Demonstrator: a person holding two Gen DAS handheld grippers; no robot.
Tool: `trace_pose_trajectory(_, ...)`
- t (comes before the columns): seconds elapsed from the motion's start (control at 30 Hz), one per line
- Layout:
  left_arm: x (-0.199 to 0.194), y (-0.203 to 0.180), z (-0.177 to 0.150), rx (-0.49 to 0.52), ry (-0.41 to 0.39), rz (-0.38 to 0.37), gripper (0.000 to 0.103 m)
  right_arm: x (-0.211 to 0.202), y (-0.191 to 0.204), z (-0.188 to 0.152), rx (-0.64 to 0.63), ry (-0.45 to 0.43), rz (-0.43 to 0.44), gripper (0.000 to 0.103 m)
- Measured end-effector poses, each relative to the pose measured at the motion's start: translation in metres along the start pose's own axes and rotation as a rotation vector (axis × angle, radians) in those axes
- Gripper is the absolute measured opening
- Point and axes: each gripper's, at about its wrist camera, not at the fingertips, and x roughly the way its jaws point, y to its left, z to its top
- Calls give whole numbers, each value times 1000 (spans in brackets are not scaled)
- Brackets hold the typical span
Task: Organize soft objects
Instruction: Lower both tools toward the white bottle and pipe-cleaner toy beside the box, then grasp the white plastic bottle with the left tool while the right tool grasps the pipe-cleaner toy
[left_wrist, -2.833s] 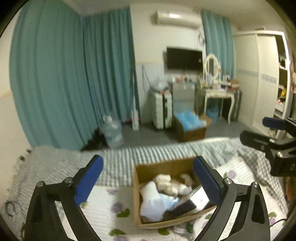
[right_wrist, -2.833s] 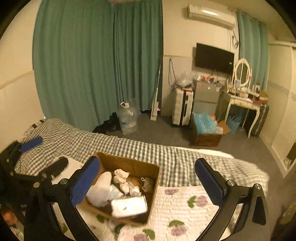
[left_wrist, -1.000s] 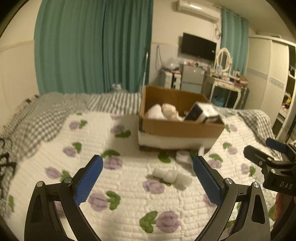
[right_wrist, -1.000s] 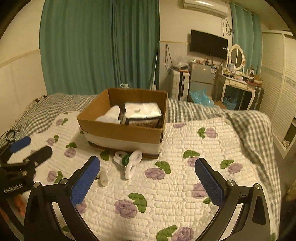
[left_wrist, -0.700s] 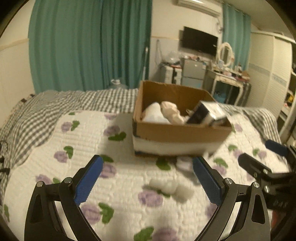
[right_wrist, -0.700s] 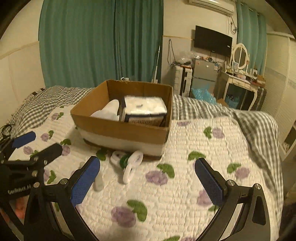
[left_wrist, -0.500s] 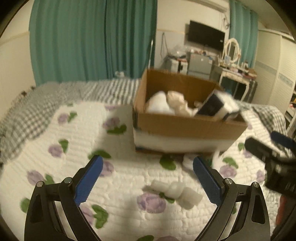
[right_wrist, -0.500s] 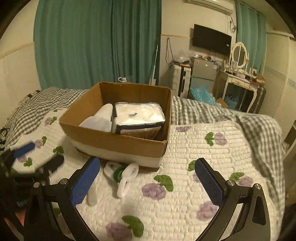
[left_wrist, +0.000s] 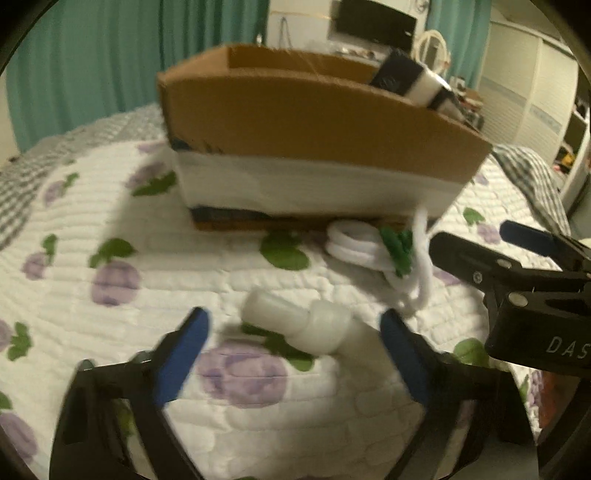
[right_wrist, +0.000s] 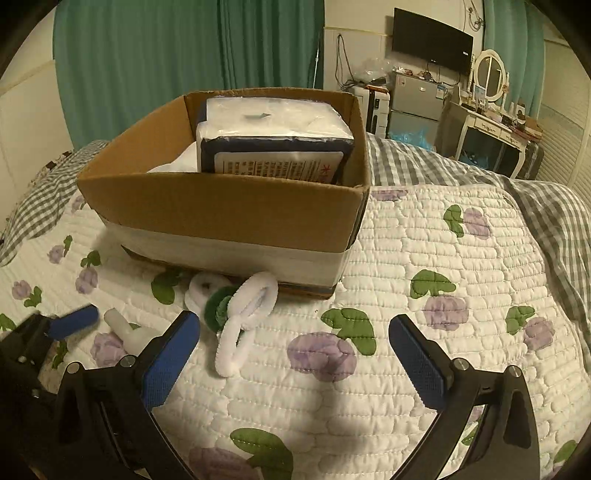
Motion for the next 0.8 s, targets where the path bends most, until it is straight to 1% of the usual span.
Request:
trace_pose_trajectory(0.03,3,-1,-1,1,11,-18,71,1,0,0,2,3,-1,103)
trace_pose_trajectory(0.1,8,-3,-2,4,37,-65,49,1,0,-1,5,7,-2,103)
trace_pose_trajectory(0.17,9,-7,-5,19,46,-95,38,1,0,-2,7,10,-4,103)
trace_pose_trajectory(0.23,6,-11,-5,33,44,-121,36,1,0,-2,7,11,0,103)
trace_pose_trajectory(0.27,4,-13,-6,39,39,-120,34,0,0,-2,9,11,0,103)
trace_pose_trajectory(0.33,0,-13,-7,38,34,-124,33,-1,1,-3,9,15,0,103)
trace_pose_trajectory(0.37,-3,-13,-7,35,32,-128,32,-2,2,-4,8,17,2,103)
trace_pose_trajectory(0.4,-4,-11,-6,36,29,-128,23,-2,3,-4,5,20,4,103)
trace_pose_trajectory(0.57,-20,-6,-3,64,17,-98,23,-4,12,1,-18,28,9,103)
trace_pose_trajectory(0.7,-20,12,0,45,14,-76,23,6,21,6,-42,54,20,103)
trace_pose_trajectory(0.8,-21,19,2,35,3,-52,23,21,26,9,-50,83,39,95)
